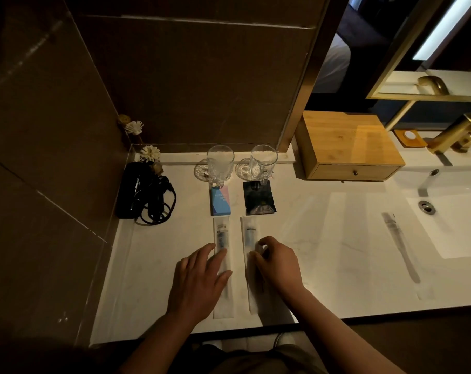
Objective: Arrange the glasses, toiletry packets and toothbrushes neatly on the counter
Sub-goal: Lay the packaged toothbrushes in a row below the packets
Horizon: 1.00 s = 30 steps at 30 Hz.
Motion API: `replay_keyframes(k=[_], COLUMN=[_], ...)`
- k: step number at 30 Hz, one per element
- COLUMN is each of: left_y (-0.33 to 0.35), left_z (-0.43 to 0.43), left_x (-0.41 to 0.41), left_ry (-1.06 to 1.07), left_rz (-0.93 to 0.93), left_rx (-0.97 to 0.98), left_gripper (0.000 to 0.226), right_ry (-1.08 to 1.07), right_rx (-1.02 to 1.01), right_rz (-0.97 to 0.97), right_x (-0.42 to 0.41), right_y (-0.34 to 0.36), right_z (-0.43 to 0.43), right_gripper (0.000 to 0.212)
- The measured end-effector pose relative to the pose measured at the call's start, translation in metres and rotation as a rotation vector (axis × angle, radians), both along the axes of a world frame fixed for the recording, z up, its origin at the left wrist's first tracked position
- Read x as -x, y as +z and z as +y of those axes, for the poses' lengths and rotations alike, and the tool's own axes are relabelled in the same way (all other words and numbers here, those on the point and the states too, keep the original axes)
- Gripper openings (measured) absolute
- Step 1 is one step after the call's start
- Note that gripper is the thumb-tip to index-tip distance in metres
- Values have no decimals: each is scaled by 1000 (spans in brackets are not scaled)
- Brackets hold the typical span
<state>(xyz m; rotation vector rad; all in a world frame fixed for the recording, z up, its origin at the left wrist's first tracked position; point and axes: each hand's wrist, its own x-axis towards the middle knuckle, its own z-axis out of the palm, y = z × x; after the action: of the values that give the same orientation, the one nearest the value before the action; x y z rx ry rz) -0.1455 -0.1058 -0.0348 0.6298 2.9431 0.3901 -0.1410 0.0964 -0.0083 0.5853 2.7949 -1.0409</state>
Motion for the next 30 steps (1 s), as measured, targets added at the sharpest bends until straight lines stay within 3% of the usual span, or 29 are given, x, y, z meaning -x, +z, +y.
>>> replay_keyframes(k=[6,14,19,25,30], left_y=[-3,-11,-17,-20,-20], left_z=[-7,-17,-17,-13,-11], left_x=[10,54,51,53,54], left_ry=[123,203,144,157,196], left_rz=[-37,78,127,106,103], left_rx=[-218,-31,52,76,74], left_gripper=[51,41,58,62,62], right_ry=[-46,-270,-424,-461,-508], right_rx=[52,-26,-216,-474,-483], right_rz=[7,22,-5,-134,-287], right_x=[-11,-43,-51,-52,-45], right_y=[6,19,29,22,12], right_z=[16,111,204,267,279], right_gripper=[29,27,30,40,50])
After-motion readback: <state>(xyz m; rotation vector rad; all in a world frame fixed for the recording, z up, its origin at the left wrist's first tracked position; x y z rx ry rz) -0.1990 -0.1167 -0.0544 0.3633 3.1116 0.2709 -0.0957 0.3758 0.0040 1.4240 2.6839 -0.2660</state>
